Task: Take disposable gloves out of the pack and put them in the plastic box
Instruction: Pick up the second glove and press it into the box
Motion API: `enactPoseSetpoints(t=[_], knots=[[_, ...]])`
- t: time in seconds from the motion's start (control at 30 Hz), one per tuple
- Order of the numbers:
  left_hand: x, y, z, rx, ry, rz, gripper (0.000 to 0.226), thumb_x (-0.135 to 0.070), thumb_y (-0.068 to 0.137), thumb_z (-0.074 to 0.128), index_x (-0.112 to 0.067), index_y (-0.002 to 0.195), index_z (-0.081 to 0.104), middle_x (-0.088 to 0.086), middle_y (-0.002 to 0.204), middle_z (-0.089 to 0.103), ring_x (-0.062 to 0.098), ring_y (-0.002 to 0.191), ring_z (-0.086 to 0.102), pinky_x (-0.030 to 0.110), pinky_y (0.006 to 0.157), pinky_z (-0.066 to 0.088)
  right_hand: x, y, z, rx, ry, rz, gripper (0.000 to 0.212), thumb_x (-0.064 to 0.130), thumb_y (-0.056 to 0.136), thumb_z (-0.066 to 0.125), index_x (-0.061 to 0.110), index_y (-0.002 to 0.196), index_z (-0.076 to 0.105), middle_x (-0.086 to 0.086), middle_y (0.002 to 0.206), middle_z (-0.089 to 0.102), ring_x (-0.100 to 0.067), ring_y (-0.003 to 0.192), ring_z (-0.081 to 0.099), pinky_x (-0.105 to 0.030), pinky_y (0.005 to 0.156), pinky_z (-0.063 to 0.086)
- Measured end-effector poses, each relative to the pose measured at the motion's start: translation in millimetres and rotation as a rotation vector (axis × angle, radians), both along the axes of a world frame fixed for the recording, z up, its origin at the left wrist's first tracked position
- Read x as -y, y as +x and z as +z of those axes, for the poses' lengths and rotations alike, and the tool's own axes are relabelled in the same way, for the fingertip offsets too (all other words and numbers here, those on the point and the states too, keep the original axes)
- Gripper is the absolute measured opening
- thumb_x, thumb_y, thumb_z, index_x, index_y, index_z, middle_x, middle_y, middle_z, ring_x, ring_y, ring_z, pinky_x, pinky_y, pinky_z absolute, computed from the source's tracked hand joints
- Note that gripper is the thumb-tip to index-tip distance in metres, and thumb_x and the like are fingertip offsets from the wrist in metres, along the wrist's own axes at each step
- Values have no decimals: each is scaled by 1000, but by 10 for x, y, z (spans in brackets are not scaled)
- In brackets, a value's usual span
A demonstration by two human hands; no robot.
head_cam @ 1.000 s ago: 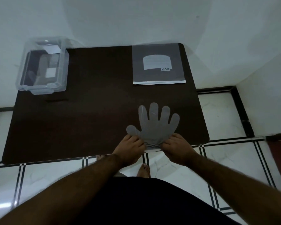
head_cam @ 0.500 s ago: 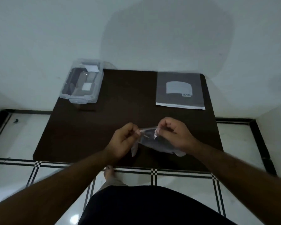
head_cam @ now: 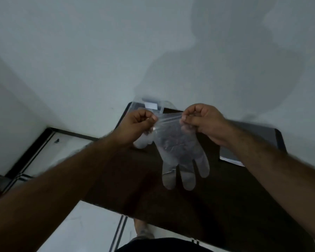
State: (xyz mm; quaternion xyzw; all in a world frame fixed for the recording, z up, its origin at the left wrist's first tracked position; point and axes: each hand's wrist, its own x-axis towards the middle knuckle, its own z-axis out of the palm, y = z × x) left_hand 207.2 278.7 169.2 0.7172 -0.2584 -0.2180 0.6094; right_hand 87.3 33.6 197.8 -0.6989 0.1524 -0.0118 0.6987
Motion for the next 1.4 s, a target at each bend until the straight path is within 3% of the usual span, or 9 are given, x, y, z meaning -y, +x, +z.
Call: enactPoseSetpoints(t=[0.1, 0.27, 0.33, 0.47, 0.63, 0.73, 0.83, 1.07, 1.4], knots=[[-122, 589, 122, 15, 46, -41, 18, -20, 102, 74, -4, 94, 73, 10, 78, 70, 18, 71, 64, 31, 69, 55, -84, 561, 96, -6, 0, 6, 10, -1, 94, 74, 6, 99, 70, -19, 99, 79, -24, 77, 77, -34, 74, 65], [-221, 1591, 250, -109, 117, -214, 37, -18, 85, 89, 0, 115, 76, 33, 107, 70, 39, 93, 63, 55, 88, 53, -123, 1423, 81, -35, -88, -7, 13, 5, 95, 76, 8, 107, 75, -16, 102, 82, -25, 84, 80, -45, 86, 64], [-212, 1937, 323, -55, 248, -324, 42, -17, 79, 94, -7, 118, 80, 38, 109, 70, 36, 92, 66, 49, 86, 54, -133, 1727, 63, -40, -99, -4, 15, 5, 95, 76, 6, 111, 76, -16, 101, 82, -27, 86, 80, -44, 86, 65], [-104, 2483, 424, 33, 424, -448, 32, -19, 83, 89, -4, 111, 82, 17, 99, 78, 12, 79, 65, 26, 67, 51, -118, 2236, -20, -30, -114, -5, 18, 3, 95, 75, -1, 112, 76, -22, 104, 81, -26, 84, 80, -41, 86, 64], [22, 3022, 409, 170, 454, -433, 16, -16, 92, 83, -7, 105, 81, 6, 101, 81, 25, 93, 75, 44, 91, 60, -20, 2621, -25, 7, -135, -54, 14, 4, 94, 76, 4, 108, 78, -17, 105, 82, -25, 89, 80, -38, 87, 62], [38, 3180, 455, 268, 320, -389, 16, -14, 93, 83, -3, 103, 78, 14, 102, 80, 22, 95, 74, 42, 90, 61, 49, 2686, 67, 63, -126, -71, 20, 7, 91, 79, 3, 110, 78, -14, 106, 82, -25, 92, 80, -37, 88, 63], [9, 3183, 512, 396, 164, -383, 17, -6, 93, 81, 6, 105, 75, 20, 101, 78, 18, 91, 75, 25, 80, 58, 85, 2591, 149, 160, -78, -47, 21, 16, 83, 80, 13, 104, 80, -10, 104, 82, -28, 96, 80, -38, 90, 63], [-252, 2852, 392, 848, 70, -319, 12, -14, 94, 84, -7, 104, 79, -3, 99, 80, 6, 87, 74, 22, 80, 56, -30, 2102, 90, 245, -209, 58, 24, 8, 83, 75, 10, 106, 77, 2, 101, 84, -14, 102, 79, -26, 94, 60], [-250, 2959, -546, 1048, 450, -490, 41, -38, 93, 51, -13, 106, 82, 3, 105, 83, 28, 94, 78, 47, 91, 57, -108, 2224, -841, 75, -597, 261, 23, 12, 93, 79, 16, 115, 82, 5, 118, 81, -7, 115, 74, -29, 104, 57]])
